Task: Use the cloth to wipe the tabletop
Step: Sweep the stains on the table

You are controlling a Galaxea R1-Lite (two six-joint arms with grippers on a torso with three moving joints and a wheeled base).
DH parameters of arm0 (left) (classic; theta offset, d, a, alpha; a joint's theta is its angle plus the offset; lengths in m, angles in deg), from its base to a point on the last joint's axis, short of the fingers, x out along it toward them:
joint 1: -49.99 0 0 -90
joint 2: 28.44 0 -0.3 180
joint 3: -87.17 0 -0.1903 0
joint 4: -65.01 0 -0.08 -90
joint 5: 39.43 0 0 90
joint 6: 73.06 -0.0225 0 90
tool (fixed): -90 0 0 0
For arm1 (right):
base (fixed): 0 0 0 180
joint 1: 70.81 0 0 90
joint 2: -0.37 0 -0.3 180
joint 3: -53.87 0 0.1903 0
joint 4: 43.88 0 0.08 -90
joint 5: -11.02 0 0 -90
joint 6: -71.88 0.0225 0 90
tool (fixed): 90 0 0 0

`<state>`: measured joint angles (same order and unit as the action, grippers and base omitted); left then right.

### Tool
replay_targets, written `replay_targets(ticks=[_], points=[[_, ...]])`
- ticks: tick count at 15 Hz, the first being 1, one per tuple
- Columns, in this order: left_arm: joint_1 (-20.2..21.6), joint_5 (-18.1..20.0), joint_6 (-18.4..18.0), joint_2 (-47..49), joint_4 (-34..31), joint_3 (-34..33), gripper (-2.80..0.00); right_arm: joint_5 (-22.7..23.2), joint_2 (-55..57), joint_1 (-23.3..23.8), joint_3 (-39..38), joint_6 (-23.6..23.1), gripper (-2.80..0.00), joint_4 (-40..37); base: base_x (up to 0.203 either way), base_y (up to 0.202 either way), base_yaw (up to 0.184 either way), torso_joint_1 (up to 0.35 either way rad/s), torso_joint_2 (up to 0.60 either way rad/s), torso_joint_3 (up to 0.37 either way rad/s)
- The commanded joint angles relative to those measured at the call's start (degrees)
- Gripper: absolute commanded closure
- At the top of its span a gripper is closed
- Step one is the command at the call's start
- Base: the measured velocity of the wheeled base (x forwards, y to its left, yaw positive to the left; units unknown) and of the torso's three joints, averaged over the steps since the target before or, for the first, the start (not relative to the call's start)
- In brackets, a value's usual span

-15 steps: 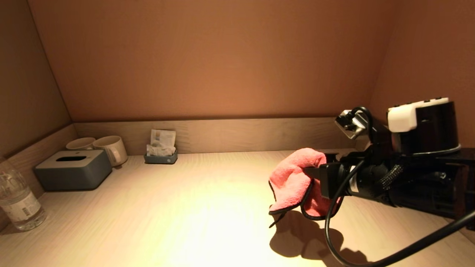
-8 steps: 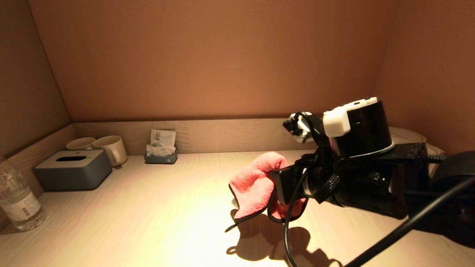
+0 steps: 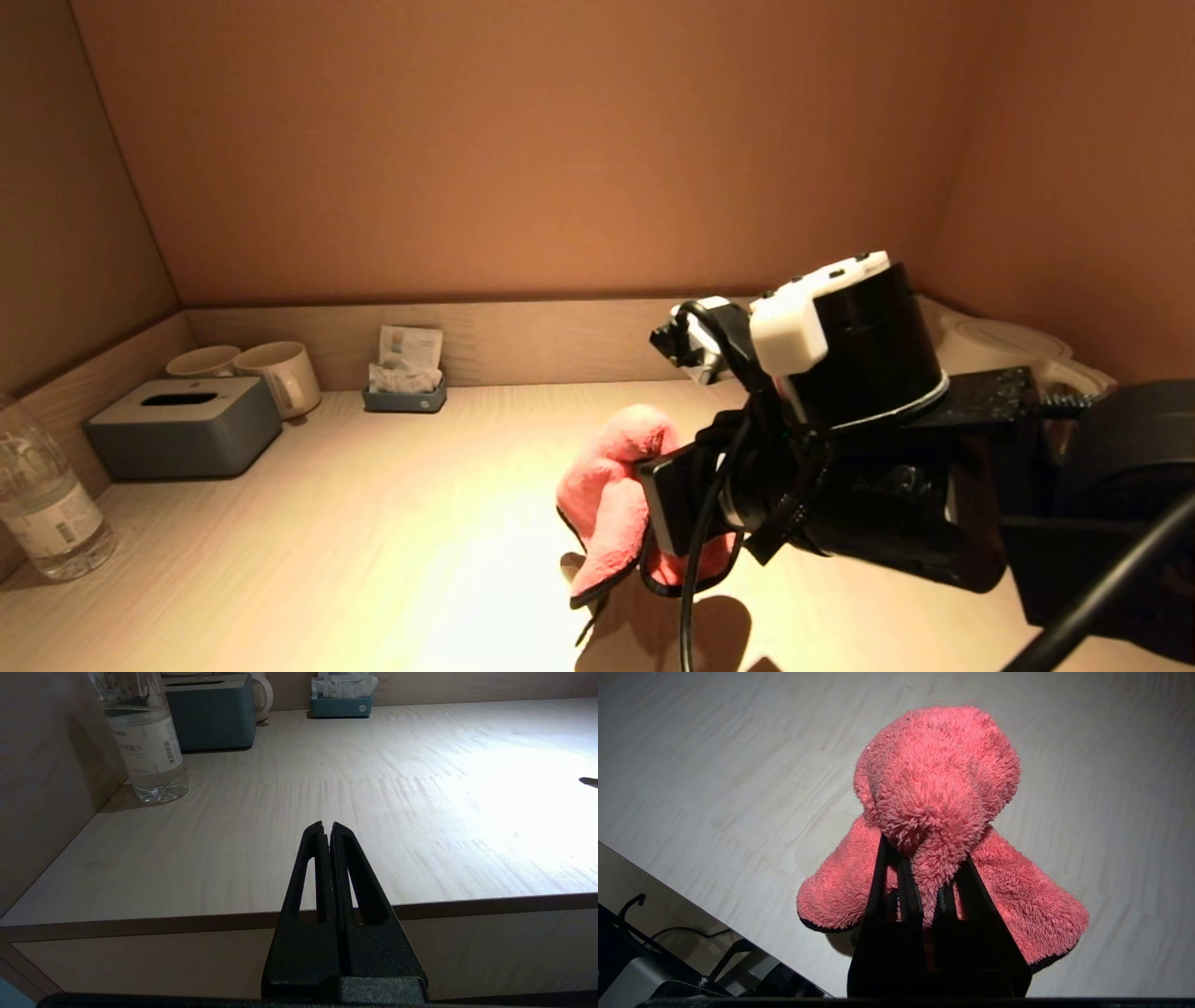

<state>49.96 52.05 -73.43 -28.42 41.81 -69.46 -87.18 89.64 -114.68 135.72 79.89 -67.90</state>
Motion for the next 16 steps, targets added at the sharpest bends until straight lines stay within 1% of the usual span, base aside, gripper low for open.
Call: replay_targets(ticks=[1, 3, 7, 10, 13, 16], points=[[0.0, 0.0, 0.0, 0.1, 0.0, 0.0, 0.0, -0.1, 0.3, -0.5, 0.0, 0.0, 0.0, -1.9, 0.0, 0.0, 0.0, 0.0, 0.0, 0.0], [-0.1, 0.0, 0.0, 0.1, 0.0, 0.0, 0.0, 0.1, -0.2, -0.5, 0.0, 0.0, 0.0, -3.0, 0.0, 0.0, 0.0, 0.0, 0.0, 0.0], [0.0, 0.0, 0.0, 0.0, 0.0, 0.0, 0.0, 0.3, 1.0, -1.0, 0.5, -0.2, 0.0, -2.6, 0.0, 0.0, 0.0, 0.0, 0.0, 0.0], [0.0, 0.0, 0.0, 0.1, 0.0, 0.0, 0.0, 0.3, 3.0, -1.9, 2.5, -0.2, 0.0, -2.6, 0.0, 0.0, 0.0, 0.0, 0.0, 0.0], [-0.1, 0.0, 0.0, 0.1, 0.0, 0.0, 0.0, 0.2, 5.1, -4.3, 4.8, -0.2, 0.0, -2.9, 0.0, 0.0, 0.0, 0.0, 0.0, 0.0], [-0.1, 0.0, 0.0, 0.1, 0.0, 0.0, 0.0, 0.0, 8.0, -7.3, 5.1, -0.1, 0.0, -2.6, 0.0, 0.0, 0.0, 0.0, 0.0, 0.0]])
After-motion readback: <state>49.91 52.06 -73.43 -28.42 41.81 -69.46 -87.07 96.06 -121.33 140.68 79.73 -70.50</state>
